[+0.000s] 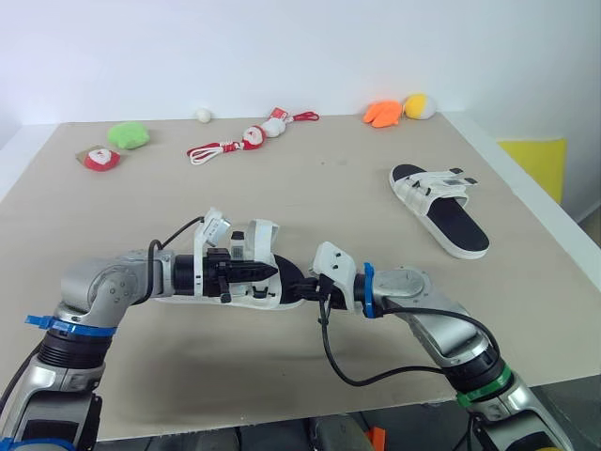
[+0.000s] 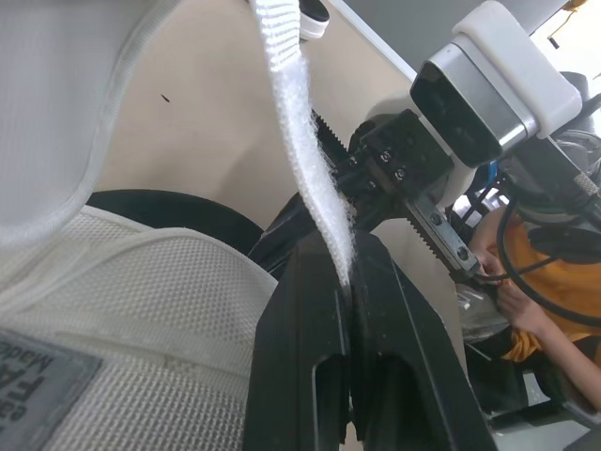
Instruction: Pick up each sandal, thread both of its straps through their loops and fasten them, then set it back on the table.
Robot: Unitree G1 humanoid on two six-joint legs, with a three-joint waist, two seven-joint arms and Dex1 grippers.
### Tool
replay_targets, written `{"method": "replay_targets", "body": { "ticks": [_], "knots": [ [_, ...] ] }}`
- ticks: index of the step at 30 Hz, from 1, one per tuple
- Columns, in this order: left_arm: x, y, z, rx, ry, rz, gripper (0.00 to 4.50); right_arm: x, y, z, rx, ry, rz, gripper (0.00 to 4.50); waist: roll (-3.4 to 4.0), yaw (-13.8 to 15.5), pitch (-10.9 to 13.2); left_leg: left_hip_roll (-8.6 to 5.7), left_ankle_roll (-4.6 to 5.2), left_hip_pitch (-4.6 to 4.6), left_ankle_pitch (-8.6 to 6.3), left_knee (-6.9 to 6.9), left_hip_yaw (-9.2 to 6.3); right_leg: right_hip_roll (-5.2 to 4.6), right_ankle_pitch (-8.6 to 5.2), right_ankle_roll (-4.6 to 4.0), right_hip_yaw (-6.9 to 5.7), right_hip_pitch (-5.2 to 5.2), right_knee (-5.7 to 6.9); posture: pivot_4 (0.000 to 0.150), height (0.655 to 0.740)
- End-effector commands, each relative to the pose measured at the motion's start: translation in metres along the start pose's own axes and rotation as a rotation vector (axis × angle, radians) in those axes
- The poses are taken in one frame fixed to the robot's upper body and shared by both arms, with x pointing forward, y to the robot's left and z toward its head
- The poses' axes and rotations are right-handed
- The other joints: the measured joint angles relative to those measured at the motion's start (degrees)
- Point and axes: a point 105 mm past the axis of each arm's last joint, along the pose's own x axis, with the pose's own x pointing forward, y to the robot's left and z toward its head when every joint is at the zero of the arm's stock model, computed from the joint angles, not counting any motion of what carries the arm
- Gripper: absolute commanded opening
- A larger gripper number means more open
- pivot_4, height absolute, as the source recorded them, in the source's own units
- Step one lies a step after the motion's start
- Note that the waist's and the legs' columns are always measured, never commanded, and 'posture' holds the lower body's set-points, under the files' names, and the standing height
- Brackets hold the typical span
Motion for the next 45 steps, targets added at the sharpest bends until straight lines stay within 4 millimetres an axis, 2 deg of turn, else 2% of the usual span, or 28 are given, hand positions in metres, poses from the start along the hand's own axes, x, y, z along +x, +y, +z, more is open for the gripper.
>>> {"method": "replay_targets", "body": {
  "ticks": [1,4,7,11,17,29,31,36,45],
  "knots": [
    [0.0,-0.01,0.017,-0.003,-0.072,-0.059,0.03,0.005,0.0,-0.04,0.089,0.148,-0.027,0.0,-0.01,0.0,0.0,0.0,0.0,0.0,0.0,0.01,0.0,0.0,0.0,0.0,0.0,0.0,0.0,0.15,0.74],
    [0.0,-0.008,0.017,-0.004,-0.07,-0.046,0.03,0.005,0.0,-0.04,0.089,0.148,-0.028,0.0,0.0,0.0,0.0,0.0,0.01,0.0,0.01,0.01,0.0,0.01,0.0,0.0,0.0,0.0,0.0,0.15,0.74],
    [0.002,0.001,0.007,0.019,-0.031,0.003,0.03,0.005,-0.001,-0.04,0.088,0.149,-0.03,0.0,0.0,0.0,0.0,0.0,0.01,0.0,0.01,0.01,0.0,0.01,0.0,0.01,0.0,0.0,0.0,0.15,0.74],
    [0.005,0.002,-0.001,0.024,-0.007,0.002,0.03,0.005,-0.001,-0.039,0.087,0.147,-0.033,0.0,0.0,0.0,0.0,0.0,0.02,0.0,0.02,0.01,0.0,0.0,0.0,0.01,0.0,0.01,0.0,0.15,0.74],
    [0.006,0.008,-0.001,0.048,-0.023,0.034,0.03,0.004,-0.001,-0.039,0.087,0.144,-0.031,0.0,0.0,0.1,0.0,-0.01,0.06,0.01,0.05,0.02,0.0,0.0,0.0,0.0,0.0,0.02,0.0,0.15,0.74],
    [0.011,0.005,-0.013,0.042,0.005,0.011,0.03,0.004,-0.002,-0.039,0.083,0.141,-0.034,0.0,0.01,0.1,0.0,-0.02,0.09,0.02,0.09,0.02,-0.01,-0.03,0.0,0.0,0.0,0.01,0.0,0.15,0.74],
    [0.012,0.007,-0.014,0.048,0.0,0.027,0.03,0.004,-0.002,-0.038,0.084,0.141,-0.034,0.0,0.02,0.1,-0.1,-0.03,0.09,0.02,0.09,0.02,-0.01,-0.03,0.0,0.0,0.0,0.01,-0.01,0.15,0.74],
    [0.012,-0.002,0.008,-0.019,-0.127,-0.045,0.03,0.004,-0.002,-0.038,0.085,0.142,-0.033,0.0,0.03,0.1,-0.1,-0.04,0.09,0.06,0.1,0.04,-0.01,-0.05,0.0,0.0,0.0,-0.08,-0.03,0.15,0.74],
    [0.014,0.007,0.002,0.0,-0.104,0.015,0.03,0.003,-0.002,-0.038,0.083,0.143,-0.035,0.0,0.03,0.1,-0.1,-0.05,0.09,0.06,0.1,0.04,-0.01,-0.05,0.0,0.0,0.0,0.07,-0.03,0.15,0.74]
  ]
}}
